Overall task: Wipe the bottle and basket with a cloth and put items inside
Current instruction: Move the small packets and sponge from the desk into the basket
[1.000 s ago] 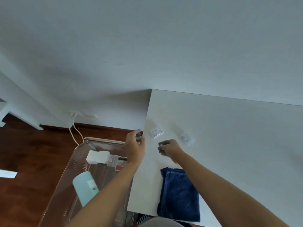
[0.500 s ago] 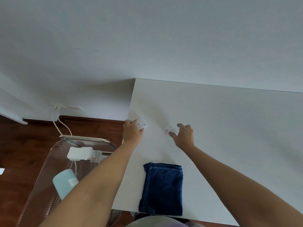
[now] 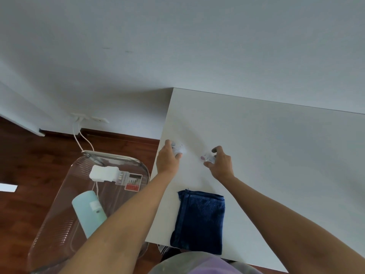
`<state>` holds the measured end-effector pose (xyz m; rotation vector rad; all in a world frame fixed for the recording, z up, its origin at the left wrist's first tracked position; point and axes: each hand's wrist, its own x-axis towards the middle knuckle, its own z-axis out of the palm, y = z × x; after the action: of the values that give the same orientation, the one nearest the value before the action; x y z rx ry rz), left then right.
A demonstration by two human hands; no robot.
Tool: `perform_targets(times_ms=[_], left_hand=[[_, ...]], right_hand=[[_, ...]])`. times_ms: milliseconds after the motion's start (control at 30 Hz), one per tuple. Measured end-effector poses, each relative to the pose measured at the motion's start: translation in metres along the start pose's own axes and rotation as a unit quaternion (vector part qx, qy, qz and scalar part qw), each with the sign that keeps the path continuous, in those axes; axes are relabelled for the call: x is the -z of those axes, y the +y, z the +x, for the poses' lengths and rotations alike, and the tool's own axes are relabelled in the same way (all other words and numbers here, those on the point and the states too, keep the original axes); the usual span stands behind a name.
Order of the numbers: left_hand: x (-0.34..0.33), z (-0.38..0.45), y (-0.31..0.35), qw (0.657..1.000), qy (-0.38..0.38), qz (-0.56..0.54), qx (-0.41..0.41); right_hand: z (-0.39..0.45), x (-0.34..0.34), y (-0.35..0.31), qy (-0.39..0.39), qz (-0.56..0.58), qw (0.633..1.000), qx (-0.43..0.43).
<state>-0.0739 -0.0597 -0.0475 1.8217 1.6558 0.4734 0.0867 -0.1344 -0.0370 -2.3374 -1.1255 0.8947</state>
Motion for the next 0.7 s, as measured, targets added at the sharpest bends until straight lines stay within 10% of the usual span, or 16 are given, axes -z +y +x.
perform_targets(times_ms=[700], left_hand=[[0.124,-0.083,-0.164,0.923,0.148,-0.259,0.245]], right_hand=[[-0.079,-0.133,-0.126,-0.174,0.039,0.982,0.064]])
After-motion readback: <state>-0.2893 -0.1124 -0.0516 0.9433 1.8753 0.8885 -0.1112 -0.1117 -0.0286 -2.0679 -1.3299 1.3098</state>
